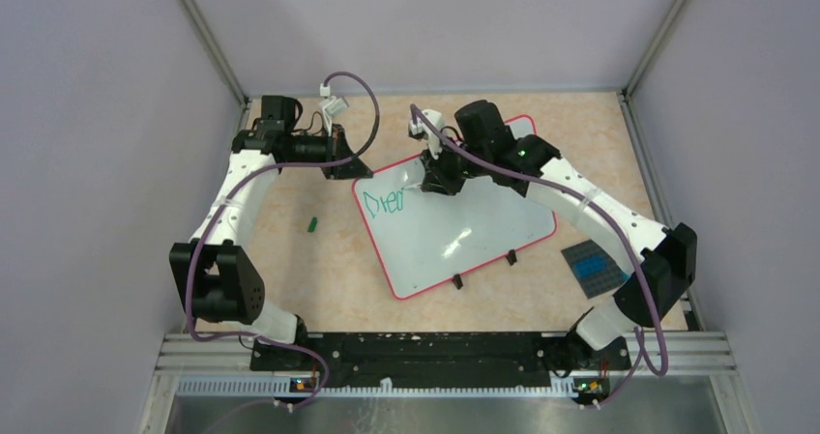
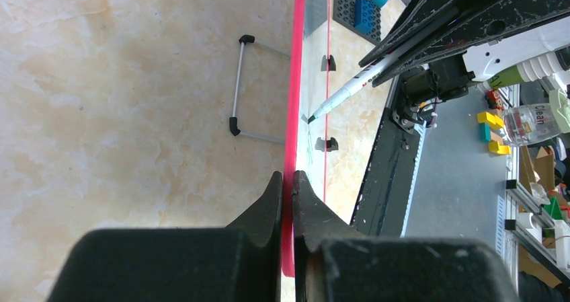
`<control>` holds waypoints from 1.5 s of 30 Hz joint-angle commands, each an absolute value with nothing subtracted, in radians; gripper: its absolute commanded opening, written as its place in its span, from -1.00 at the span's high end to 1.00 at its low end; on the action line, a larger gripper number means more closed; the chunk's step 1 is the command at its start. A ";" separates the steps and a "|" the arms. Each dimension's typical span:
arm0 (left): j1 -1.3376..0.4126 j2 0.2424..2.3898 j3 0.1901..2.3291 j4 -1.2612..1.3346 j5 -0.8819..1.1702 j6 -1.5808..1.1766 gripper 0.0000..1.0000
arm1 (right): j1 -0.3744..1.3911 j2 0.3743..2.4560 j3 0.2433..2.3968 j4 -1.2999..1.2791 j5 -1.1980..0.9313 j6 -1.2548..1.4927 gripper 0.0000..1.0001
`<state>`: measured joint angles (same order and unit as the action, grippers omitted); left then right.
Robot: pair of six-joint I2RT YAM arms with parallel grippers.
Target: Write a sentence on the whiteboard
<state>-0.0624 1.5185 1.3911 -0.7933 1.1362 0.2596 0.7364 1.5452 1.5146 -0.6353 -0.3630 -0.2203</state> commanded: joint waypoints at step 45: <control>-0.080 1.496 1.379 -0.824 1.132 0.246 1.00 | 0.715 1.538 1.563 -0.633 -0.364 -0.265 1.00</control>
<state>-0.0628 1.5185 1.3911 -0.7937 1.1370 0.2588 0.7223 1.5276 1.5150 -0.6689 -0.3740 -0.2539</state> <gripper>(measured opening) 0.058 0.094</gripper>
